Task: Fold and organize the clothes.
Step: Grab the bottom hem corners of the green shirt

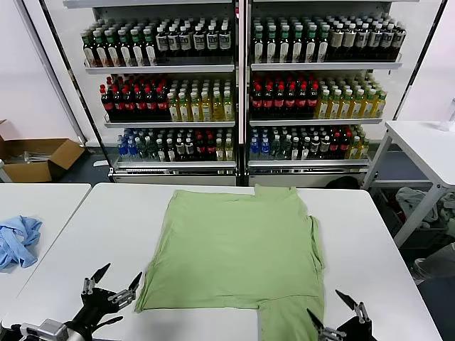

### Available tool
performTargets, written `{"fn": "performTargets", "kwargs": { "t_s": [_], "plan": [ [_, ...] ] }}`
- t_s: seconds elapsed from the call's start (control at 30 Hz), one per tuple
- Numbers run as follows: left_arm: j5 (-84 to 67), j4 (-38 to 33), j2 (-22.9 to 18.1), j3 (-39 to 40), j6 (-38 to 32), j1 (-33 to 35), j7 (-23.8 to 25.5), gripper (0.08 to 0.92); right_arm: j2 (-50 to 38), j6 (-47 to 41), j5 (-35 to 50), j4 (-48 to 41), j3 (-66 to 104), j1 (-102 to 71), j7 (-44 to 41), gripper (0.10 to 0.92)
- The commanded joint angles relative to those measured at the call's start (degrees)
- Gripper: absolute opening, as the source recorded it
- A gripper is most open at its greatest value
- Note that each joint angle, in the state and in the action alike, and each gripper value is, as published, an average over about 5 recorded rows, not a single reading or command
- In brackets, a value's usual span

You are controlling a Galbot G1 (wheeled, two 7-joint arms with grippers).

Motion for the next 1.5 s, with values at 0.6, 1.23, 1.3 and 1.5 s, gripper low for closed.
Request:
{"fn": "performTargets", "kwargs": {
  "t_s": [0.6, 1.23, 1.3, 1.5],
  "plan": [
    [0.1, 3.1, 3.0, 9.8, 7.5, -3.3, -3.6, 0.823, -1.5, -1.2, -2.7, -1.6, -3.4, -3.1, 0.0, 0.823],
    [-0.1, 2.3, 3.6, 7.8, 10.6, 1.3, -3.7, 0.617, -1.7, -1.0, -1.2, -3.3, -4.1, -2.5, 1.5, 0.471],
    [-0.1, 2.3, 3.7, 8.0, 10.7, 1.4, -3.5, 0.598, -1.7, -0.9, -0.7, -3.5, -4.1, -2.3, 1.7, 0.410],
    [-0.3, 2.5, 3.7, 8.8, 10.5, 0.3, -3.6, 0.496, -1.7, -0.3, 0.9, -3.6, -4.1, -1.6, 2.5, 0.237]
  ]
}}
